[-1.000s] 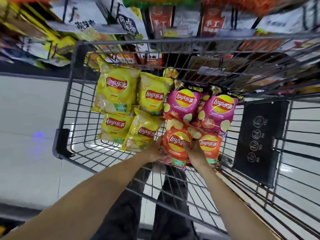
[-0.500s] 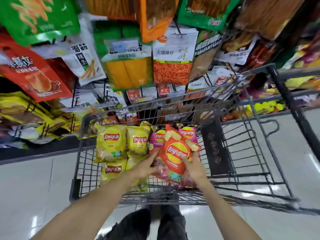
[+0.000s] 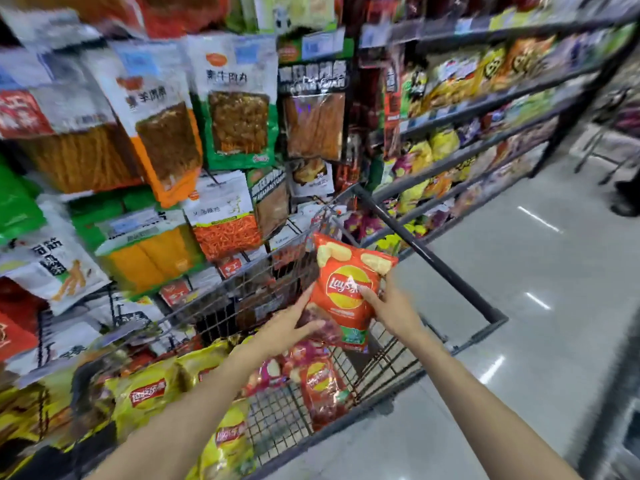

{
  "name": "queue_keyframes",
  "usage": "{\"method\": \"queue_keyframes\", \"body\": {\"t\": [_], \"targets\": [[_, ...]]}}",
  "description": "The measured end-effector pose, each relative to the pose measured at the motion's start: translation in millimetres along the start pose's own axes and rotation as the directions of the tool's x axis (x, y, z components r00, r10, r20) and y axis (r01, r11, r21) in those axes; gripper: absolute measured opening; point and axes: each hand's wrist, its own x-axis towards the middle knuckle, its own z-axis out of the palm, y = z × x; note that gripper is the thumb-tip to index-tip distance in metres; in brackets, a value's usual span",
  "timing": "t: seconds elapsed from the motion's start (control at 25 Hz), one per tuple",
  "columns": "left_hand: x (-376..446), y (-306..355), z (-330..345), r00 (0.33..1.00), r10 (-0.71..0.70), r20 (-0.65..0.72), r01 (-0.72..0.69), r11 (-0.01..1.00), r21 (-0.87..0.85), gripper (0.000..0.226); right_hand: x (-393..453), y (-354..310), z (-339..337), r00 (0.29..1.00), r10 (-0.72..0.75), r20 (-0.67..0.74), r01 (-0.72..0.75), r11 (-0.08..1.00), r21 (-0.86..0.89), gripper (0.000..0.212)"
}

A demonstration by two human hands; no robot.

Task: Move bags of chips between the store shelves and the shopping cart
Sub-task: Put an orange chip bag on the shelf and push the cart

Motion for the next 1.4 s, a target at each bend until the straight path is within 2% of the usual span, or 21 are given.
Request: {"method": "queue_keyframes", "body": {"t": [0.16, 0.28, 0.56, 0.68, 0.8, 1.0, 1.2, 1.4], "targets": [[37.1, 73.3, 8.9, 0.988, 0.148, -0.049, -0.147, 0.989, 0.025, 0.081, -3.6, -7.9, -84.7, 0.994, -0.058, -0.098, 0.056, 0.998, -0.025, 0.066], [76.5, 136.4, 33.0, 0.965, 0.259, -0.040, -0.258, 0.966, 0.031, 0.081, -10.5, 8.5, -163.3, 0.981, -0.060, -0.184, 0.060, 0.998, -0.006, 0.067], [162.9, 302.9, 143.6, 0.892, 0.450, -0.040, -0.438, 0.883, 0.172, 0.081, -61.7, 78.9, -352.0, 0.914, -0.044, -0.403, 0.054, 0.998, 0.014, 0.063], [195.4, 362.7, 193.8, 0.844, 0.536, -0.006, -0.529, 0.835, 0.151, 0.081, -80.1, 116.9, -419.2, 0.896, -0.021, -0.444, 0.023, 1.000, -0.001, 0.056], [222.7, 396.0, 224.7, 0.843, 0.537, -0.002, -0.530, 0.833, 0.158, 0.080, -79.2, 136.7, -463.2, 0.892, -0.015, -0.451, 0.021, 1.000, 0.009, 0.054], [285.8, 428.2, 236.3, 0.853, 0.522, 0.014, -0.518, 0.841, 0.153, 0.079, -33.5, 160.2, -511.2, 0.890, -0.001, -0.457, 0.028, 0.998, 0.051, 0.066], [362.7, 453.5, 227.0, 0.867, 0.497, 0.020, -0.493, 0.853, 0.171, 0.079, 43.5, 180.6, -553.7, 0.902, -0.010, -0.431, 0.065, 0.991, 0.114, 0.063], [468.0, 492.8, 198.7, 0.881, 0.471, -0.033, -0.459, 0.871, 0.177, 0.081, 162.0, 177.3, -619.8, 0.922, -0.068, -0.381, 0.090, 0.995, 0.041, 0.061]]}}
